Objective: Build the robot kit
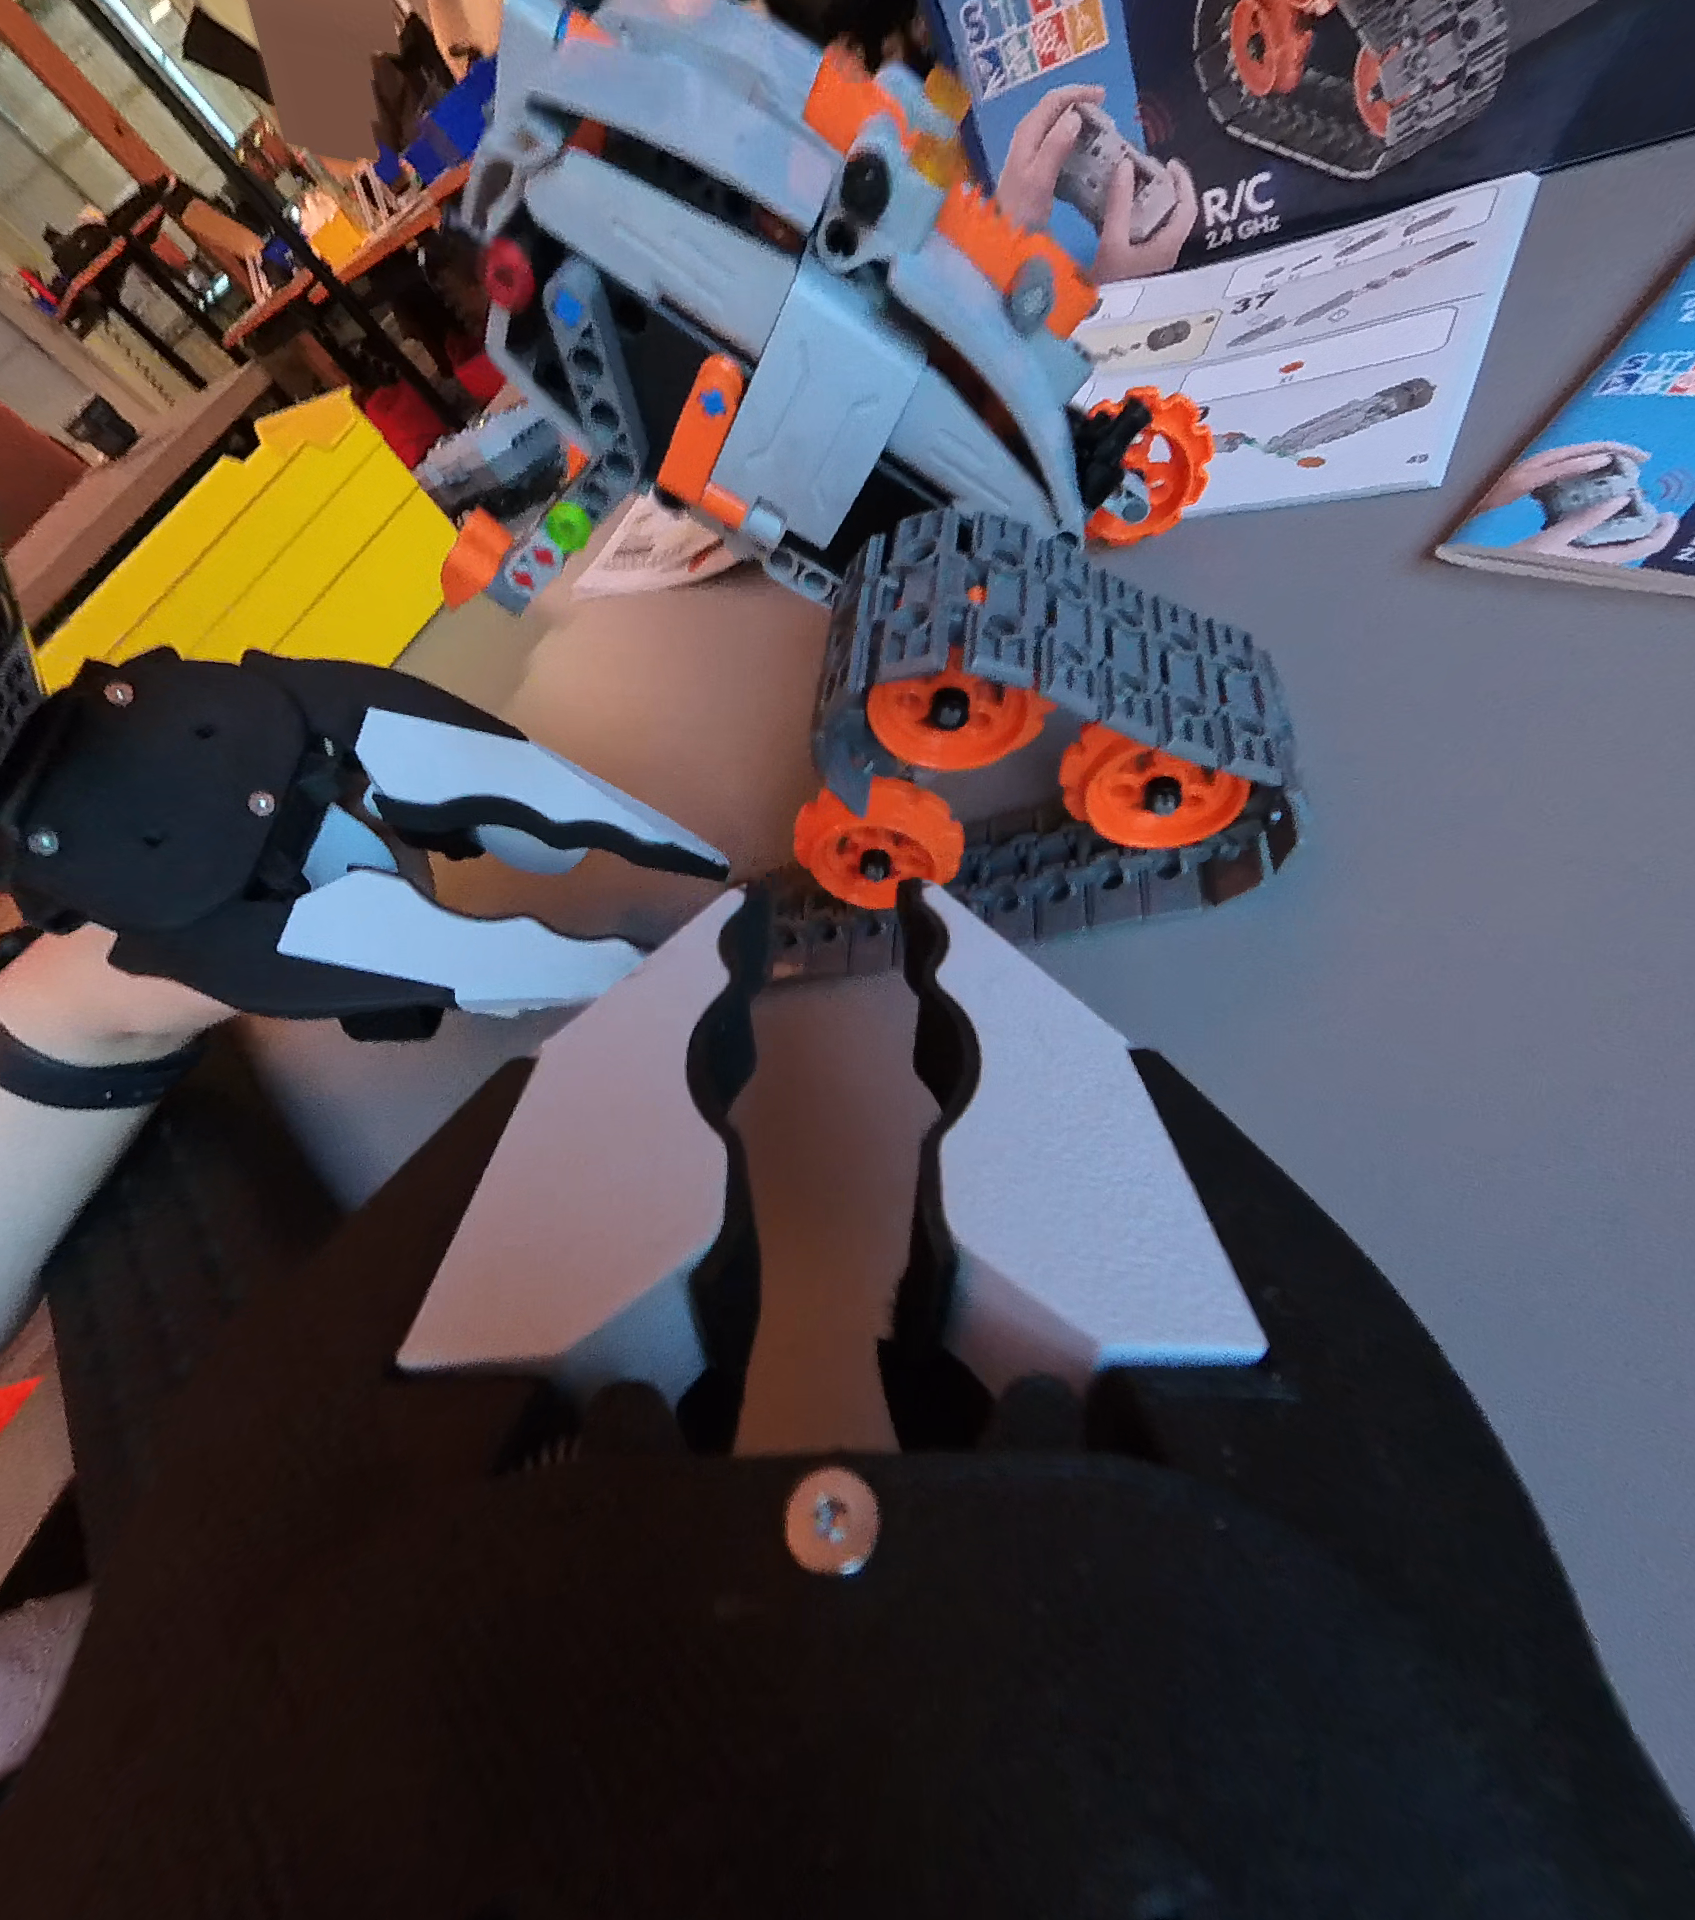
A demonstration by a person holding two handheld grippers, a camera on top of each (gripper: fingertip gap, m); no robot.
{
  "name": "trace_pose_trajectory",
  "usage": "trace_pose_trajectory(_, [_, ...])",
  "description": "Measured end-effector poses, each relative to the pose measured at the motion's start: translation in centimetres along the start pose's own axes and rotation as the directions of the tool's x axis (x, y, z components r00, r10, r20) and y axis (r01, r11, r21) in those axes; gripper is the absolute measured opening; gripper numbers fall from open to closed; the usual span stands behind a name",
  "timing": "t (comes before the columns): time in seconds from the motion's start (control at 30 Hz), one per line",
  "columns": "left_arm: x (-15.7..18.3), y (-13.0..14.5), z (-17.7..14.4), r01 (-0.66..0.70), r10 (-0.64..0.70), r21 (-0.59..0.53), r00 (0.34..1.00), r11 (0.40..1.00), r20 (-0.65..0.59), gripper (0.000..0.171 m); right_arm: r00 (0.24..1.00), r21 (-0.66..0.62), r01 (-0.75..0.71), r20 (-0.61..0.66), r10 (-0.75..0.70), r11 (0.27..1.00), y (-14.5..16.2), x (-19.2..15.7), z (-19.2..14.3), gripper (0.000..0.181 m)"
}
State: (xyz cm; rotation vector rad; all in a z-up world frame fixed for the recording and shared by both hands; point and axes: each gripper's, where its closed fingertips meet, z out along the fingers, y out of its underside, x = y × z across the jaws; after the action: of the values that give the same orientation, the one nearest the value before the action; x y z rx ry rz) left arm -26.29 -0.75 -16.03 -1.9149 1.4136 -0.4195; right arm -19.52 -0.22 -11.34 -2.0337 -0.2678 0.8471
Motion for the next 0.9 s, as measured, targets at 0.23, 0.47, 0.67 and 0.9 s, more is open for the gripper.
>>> trace_pose_trajectory(0.23, [0.3, 0.1, 0.1, 0.000, 0.000, -0.007, 1.000, 1.000, -0.020, 0.009, 0.967, -0.123, 0.251, 0.086, -0.242, 0.960, 2.7, -2.2, 0.7, 0.024])
trace_pose_trajectory(0.47, [0.2, -0.4, -0.2, 0.035, -0.035, -0.012, 0.998, 0.999, -0.059, 0.009, 0.550, -0.194, 0.823, 0.042, -0.834, 0.533, 3.7, -4.0, 2.5, 0.033])
trace_pose_trajectory(0.67, [0.0, -1.7, -0.9, 0.095, -0.090, 0.045, 0.992, 0.994, -0.086, 0.009, 0.299, -0.314, 0.899, -0.066, -0.952, 0.304, 3.4, -2.1, 4.0, 0.032])
trace_pose_trajectory(0.9, [-0.3, -3.3, -1.6, 0.171, -0.154, 0.135, 0.980, 0.976, -0.129, 0.012, 0.307, -0.329, 0.888, -0.097, -0.947, 0.321, 3.2, -2.0, 4.1, 0.003])
